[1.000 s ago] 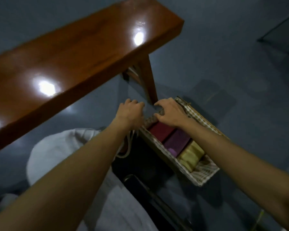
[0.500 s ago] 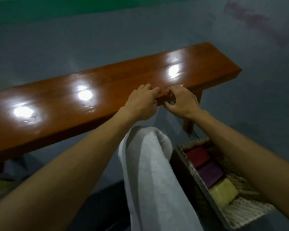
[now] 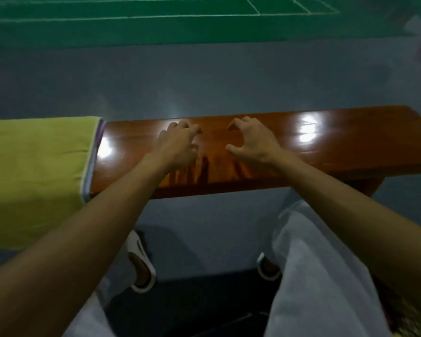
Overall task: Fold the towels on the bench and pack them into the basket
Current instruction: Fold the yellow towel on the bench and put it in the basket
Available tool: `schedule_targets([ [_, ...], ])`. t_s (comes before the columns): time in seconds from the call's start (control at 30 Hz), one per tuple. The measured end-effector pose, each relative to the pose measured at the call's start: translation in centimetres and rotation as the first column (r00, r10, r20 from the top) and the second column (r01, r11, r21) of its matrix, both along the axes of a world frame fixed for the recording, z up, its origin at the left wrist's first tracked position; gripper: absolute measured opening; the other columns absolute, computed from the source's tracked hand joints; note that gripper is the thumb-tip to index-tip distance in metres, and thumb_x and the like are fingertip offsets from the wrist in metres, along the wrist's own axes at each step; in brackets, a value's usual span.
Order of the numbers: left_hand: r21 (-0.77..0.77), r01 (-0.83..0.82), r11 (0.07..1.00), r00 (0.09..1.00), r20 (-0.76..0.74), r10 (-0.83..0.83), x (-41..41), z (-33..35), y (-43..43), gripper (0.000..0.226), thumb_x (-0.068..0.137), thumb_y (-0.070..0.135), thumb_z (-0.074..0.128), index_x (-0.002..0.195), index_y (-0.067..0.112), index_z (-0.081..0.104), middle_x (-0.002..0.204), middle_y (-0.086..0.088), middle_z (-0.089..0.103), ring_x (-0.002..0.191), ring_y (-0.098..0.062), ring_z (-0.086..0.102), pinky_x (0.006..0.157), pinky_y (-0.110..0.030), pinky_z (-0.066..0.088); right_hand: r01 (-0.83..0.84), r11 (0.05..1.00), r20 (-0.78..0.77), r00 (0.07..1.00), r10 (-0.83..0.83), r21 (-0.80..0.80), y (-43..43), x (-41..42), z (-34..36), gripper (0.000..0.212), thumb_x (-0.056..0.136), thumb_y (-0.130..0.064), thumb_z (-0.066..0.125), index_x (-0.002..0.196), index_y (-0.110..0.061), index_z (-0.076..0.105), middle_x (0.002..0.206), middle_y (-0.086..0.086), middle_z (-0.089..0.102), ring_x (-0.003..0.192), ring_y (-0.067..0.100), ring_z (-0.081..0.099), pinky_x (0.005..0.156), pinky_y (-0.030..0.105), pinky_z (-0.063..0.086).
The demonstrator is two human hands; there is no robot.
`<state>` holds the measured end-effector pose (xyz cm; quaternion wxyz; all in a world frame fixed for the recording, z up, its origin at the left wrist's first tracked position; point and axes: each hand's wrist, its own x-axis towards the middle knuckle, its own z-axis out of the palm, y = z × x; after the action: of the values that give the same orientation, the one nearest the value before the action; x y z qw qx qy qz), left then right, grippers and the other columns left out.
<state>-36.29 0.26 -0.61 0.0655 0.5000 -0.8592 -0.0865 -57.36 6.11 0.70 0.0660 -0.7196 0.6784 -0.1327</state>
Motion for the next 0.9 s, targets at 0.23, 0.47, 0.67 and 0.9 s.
schedule_targets([
  [0.23, -0.05, -0.223, 0.974, 0.974, -0.059, 0.22, 12.8, -0.8, -1.0, 0.047, 0.097, 0.027, 0.058, 0.143, 0.025, 0.054, 0.144, -0.01, 0.054, 0.133, -0.033, 0.046, 0.107, -0.048, 0.043, -0.147, 0.989, 0.045, 0.988, 0.147, -0.011, -4.7, 12.3, -1.0, 0.053, 0.084, -0.048, 0.068, 0.129, -0.023, 0.058, 0.132, 0.002, 0.059, 0.122, 0.022, 0.053, 0.098, 0.043, 0.053],
  [0.47, -0.092, -0.442, 0.892, 0.896, -0.092, 0.435, 25.0, -1.7, -0.7, 0.046, 0.098, 0.028, 0.058, 0.142, 0.018, 0.053, 0.136, -0.016, 0.056, 0.127, -0.038, 0.046, 0.099, -0.05, 0.042, -0.282, 0.959, 0.124, 0.951, 0.284, -0.038, -7.9, 24.3, -2.4, 0.048, 0.087, -0.038, 0.068, 0.127, -0.013, 0.061, 0.131, 0.009, 0.06, 0.123, 0.026, 0.053, 0.097, 0.038, 0.049],
  [0.67, -0.12, -0.662, 0.739, 0.748, -0.169, 0.642, 34.9, -4.1, -0.7, 0.051, 0.099, 0.038, 0.055, 0.141, 0.008, 0.052, 0.139, -0.017, 0.053, 0.127, -0.038, 0.045, 0.103, -0.052, 0.04, -0.358, 0.933, 0.139, 0.924, 0.357, -0.018, -11.0, 31.9, -4.0, 0.048, 0.089, -0.031, 0.067, 0.13, -0.008, 0.058, 0.127, 0.011, 0.057, 0.118, 0.027, 0.051, 0.098, 0.042, 0.049],
  [0.9, -0.153, -0.842, 0.517, 0.535, -0.353, 0.768, 40.3, -6.2, -1.4, 0.053, 0.101, 0.034, 0.057, 0.142, 0.003, 0.047, 0.141, -0.018, 0.048, 0.133, -0.037, 0.041, 0.109, -0.049, 0.035, -0.238, 0.969, 0.136, 0.96, 0.246, -0.07, -13.6, 35.7, -5.6, 0.035, 0.088, -0.038, 0.069, 0.11, -0.012, 0.064, 0.11, 0.006, 0.059, 0.102, 0.024, 0.055, 0.086, 0.041, 0.054],
])
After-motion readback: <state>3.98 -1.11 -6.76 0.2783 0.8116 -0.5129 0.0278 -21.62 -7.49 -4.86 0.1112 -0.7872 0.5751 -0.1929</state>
